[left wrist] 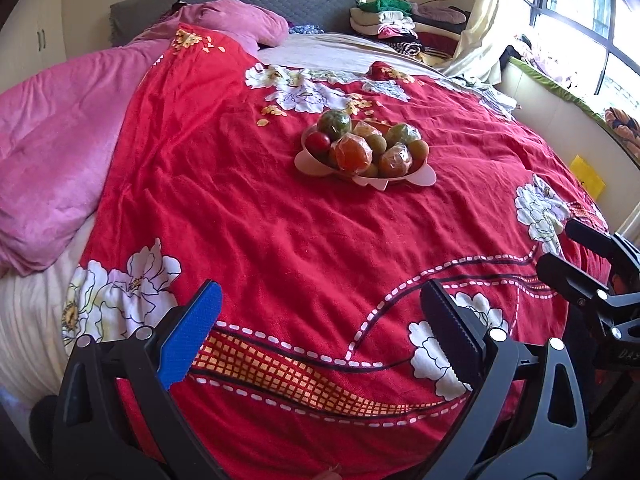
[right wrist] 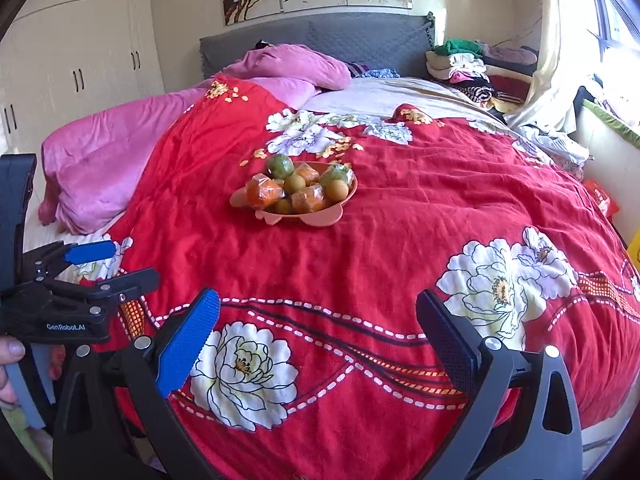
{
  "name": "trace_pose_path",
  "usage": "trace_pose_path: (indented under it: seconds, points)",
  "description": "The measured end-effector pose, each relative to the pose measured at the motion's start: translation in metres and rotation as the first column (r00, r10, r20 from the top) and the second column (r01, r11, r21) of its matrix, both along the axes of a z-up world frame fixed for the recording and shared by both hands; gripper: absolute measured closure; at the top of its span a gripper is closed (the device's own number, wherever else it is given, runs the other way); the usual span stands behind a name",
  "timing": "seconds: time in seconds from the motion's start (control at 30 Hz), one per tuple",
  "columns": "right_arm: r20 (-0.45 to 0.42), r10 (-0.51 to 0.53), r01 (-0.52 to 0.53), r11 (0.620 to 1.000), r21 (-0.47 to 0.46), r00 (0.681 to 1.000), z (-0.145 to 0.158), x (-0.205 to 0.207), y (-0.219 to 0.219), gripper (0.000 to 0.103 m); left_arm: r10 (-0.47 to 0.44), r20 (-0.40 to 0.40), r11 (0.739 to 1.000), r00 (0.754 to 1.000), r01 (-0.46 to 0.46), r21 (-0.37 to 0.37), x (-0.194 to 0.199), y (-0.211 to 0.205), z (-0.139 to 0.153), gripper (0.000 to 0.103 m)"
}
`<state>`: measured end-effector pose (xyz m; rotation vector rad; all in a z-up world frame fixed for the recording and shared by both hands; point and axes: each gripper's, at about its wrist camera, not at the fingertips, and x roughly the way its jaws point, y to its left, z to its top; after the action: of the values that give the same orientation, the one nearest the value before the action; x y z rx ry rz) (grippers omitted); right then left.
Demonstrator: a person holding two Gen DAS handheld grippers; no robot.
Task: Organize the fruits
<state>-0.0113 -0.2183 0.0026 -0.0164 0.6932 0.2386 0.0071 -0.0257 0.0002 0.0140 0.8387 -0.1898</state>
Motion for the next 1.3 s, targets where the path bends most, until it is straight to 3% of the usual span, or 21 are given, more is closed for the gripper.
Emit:
trace_pose_path:
  seconds: [1.3]
  points:
    - [-0.012,0.001,-0.001,1.0,-0.004,1.0,-0.0013,-0.0022,0.0023,0.005,-0.006,-0.017,1.0,1.0,0.005,-0.024,-0.0024,-0.0037,0.0016,0.01]
